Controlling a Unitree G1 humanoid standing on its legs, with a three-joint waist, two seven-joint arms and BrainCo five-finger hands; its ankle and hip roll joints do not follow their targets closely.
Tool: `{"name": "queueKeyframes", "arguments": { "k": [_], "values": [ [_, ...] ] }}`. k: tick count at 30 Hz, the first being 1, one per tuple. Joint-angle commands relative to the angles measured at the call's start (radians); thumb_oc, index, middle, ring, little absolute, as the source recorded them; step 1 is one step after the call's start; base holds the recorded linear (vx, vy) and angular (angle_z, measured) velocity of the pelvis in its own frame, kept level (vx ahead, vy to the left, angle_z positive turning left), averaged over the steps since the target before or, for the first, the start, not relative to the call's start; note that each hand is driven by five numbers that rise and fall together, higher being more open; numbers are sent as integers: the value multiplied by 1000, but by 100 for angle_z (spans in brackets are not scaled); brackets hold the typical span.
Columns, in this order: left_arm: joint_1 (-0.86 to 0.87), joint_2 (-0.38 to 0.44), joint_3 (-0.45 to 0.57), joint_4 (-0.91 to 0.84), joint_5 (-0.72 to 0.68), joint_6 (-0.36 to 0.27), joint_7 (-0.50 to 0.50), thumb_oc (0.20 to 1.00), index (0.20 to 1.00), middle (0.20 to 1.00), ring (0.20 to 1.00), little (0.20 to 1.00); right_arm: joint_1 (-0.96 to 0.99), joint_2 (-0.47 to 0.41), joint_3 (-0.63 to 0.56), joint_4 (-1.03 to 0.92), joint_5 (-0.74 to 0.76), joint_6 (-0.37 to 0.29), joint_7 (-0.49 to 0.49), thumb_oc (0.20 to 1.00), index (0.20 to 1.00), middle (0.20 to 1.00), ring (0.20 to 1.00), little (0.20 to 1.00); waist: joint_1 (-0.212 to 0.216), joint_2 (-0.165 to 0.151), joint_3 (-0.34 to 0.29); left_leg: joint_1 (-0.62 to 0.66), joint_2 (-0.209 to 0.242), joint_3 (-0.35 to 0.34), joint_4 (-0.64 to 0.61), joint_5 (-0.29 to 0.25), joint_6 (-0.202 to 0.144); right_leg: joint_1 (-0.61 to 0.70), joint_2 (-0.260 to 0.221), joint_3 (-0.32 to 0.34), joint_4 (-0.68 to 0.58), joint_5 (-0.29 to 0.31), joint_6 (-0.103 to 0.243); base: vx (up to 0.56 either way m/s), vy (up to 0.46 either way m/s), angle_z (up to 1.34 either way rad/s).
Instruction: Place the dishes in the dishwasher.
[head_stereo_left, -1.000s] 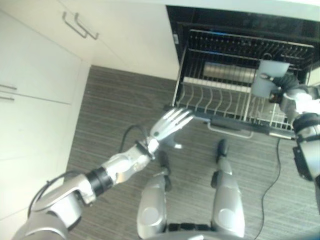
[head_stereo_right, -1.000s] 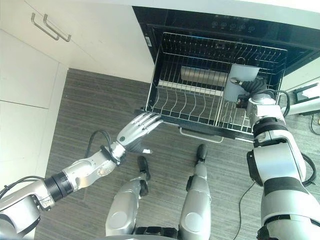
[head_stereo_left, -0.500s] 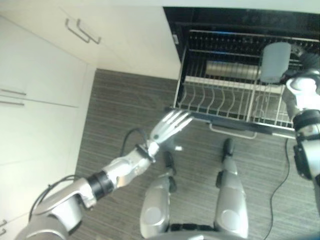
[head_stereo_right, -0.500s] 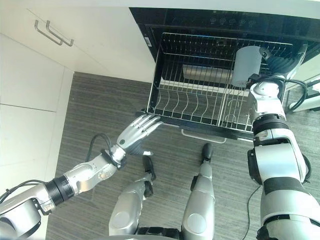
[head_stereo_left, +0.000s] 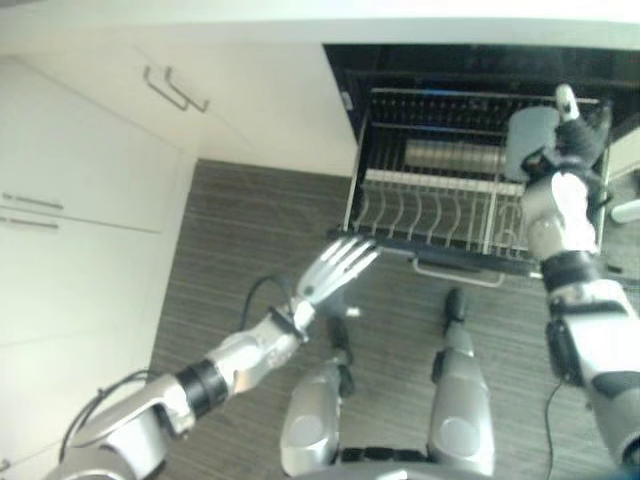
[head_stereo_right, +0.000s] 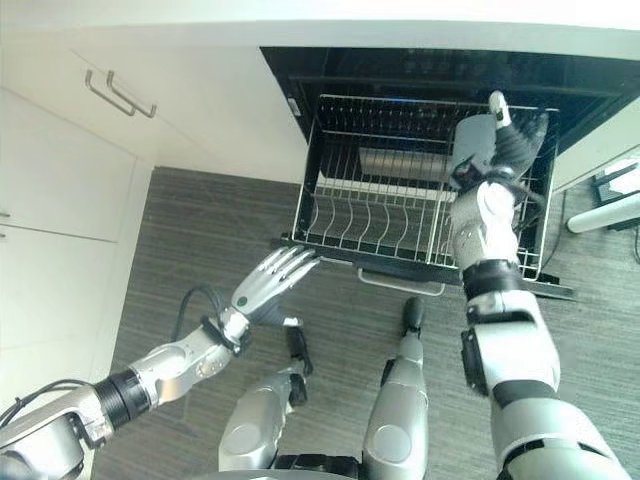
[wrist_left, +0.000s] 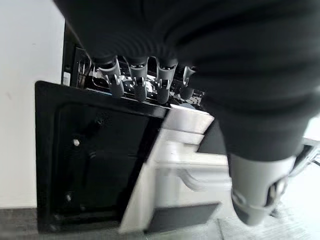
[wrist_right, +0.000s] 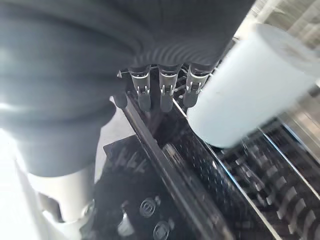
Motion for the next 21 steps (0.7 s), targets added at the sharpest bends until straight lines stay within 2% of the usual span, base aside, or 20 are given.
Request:
{"name": "queueKeyframes", "arguments": {
  "k": [1,4,5,8,11,12,14,16,18,19,21],
  "values": [
    [92,34,-35,7,55,-37,9,1000,1000,1000,1000,1000,-7,-27,-44,-41,97,-19,62,1000,1000,1000,1000,1000,-1,-34,-29,-16,18,12,44,-76,36,37,-40,35,171,-277,77,23,-43,-8],
    [138,31,-15,28,51,-23,20,1000,1000,1000,1000,1000,116,14,-37,-166,123,-52,85,1000,1000,1000,1000,1000,-16,-53,-78,21,22,21,48,-90,48,82,-24,35,187,-310,68,44,-5,-20],
    [161,30,-2,37,37,-19,21,1000,1000,1000,1000,1000,168,23,-32,-222,150,-46,145,1000,1000,1000,1000,1000,-20,-58,-108,40,23,23,42,-91,52,103,-14,35,191,-325,64,88,14,-17],
    [226,10,41,82,-13,17,-5,1000,1000,1000,1000,1000,322,54,2,-389,127,-54,186,1000,1000,1000,1000,1000,-36,-75,-187,83,28,28,26,-90,59,160,10,34,192,-360,50,100,34,-8],
    [299,-29,109,133,-54,17,11,1000,1000,1000,1000,1000,493,71,25,-528,67,-126,251,1000,1000,1000,1000,1000,-48,-97,-257,119,22,36,31,-105,69,206,15,31,171,-363,45,107,134,-8],
    [331,-54,145,152,-76,24,15,1000,1000,1000,1000,1000,576,77,27,-598,91,-156,322,1000,1000,1000,1000,1000,-53,-107,-289,137,8,34,40,-123,80,228,14,33,159,-362,46,68,227,0],
    [354,-94,195,208,-132,45,32,1000,1000,1000,1000,1000,654,82,27,-691,62,-167,389,1000,1000,1000,1000,1000,-64,-119,-322,162,-16,28,50,-154,96,244,6,41,162,-362,56,52,288,4],
    [354,-118,216,255,-155,58,27,1000,1000,1000,1000,1000,687,83,31,-736,21,-166,398,1000,1000,1000,1000,1000,-71,-121,-334,170,-28,23,50,-157,106,243,2,50,173,-356,60,22,270,-1],
    [371,-179,291,368,-339,-19,-15,1000,1000,1000,1000,1000,754,89,31,-801,-48,-162,427,1000,1000,1000,1000,1000,-85,-125,-349,188,-53,11,35,-159,124,224,-9,63,231,-346,80,21,297,5],
    [376,-202,324,400,-388,-41,-44,1000,1000,1000,1000,1000,776,87,27,-820,-51,-157,433,1000,1000,1000,1000,1000,-88,-127,-349,199,-62,7,23,-162,131,215,-12,68,265,-339,88,-38,207,6],
    [420,-285,466,527,-650,-142,-195,1000,1000,1000,1000,1000,816,109,30,-828,-55,-151,479,1000,1000,1000,1000,1000,-76,-124,-351,214,-64,41,-22,-145,138,156,-1,28,390,-296,104,-81,164,18]
  ]
}}
